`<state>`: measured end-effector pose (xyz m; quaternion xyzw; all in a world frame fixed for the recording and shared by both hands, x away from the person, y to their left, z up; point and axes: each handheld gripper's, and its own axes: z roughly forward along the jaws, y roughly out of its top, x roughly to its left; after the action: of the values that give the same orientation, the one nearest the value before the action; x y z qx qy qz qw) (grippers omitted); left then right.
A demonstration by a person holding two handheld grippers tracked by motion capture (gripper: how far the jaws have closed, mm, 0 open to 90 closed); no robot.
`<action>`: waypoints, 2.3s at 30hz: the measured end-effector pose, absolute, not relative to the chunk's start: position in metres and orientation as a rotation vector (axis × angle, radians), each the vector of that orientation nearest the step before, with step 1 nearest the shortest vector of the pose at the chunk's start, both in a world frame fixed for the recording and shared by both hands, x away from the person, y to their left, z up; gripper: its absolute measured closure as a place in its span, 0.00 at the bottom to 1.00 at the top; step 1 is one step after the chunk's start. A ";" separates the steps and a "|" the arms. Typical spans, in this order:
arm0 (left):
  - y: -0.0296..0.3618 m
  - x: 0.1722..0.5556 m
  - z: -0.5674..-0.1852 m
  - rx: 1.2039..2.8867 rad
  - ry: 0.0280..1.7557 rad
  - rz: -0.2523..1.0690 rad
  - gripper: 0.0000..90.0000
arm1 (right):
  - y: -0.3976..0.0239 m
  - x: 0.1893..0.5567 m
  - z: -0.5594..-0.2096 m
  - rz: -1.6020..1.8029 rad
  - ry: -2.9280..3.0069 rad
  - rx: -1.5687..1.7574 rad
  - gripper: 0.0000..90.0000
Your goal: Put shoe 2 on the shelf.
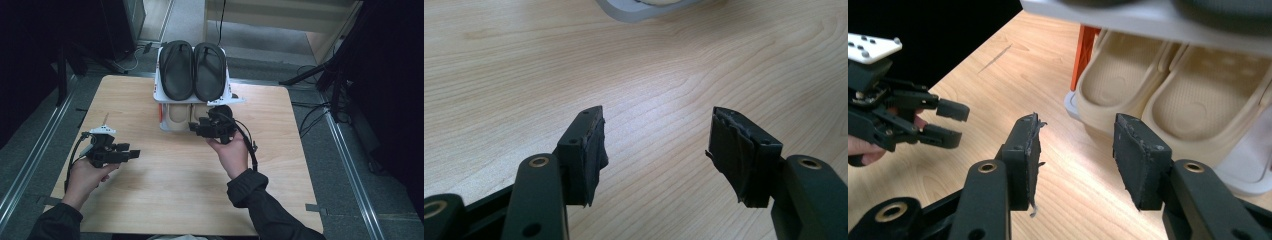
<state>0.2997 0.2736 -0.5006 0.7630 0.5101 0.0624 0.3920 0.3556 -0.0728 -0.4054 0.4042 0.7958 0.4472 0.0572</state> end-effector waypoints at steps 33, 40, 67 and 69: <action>0.265 0.298 -0.500 1.949 1.271 0.187 0.45 | -0.123 0.329 -0.479 1.389 2.475 1.213 0.57; 0.263 0.297 -0.499 1.958 1.253 0.181 0.45 | -0.135 0.320 -0.493 1.410 2.456 1.245 0.56; 0.245 0.298 -0.501 1.990 1.202 0.154 0.44 | -0.138 0.318 -0.505 1.404 2.469 1.265 0.54; 0.245 0.298 -0.501 1.989 1.203 0.153 0.44 | -0.137 0.318 -0.505 1.404 2.474 1.260 0.54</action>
<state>0.2979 0.2446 -0.5012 0.7845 0.4743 0.0602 0.3950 0.3177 -0.1365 -0.5054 0.4048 0.7952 0.4511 0.0154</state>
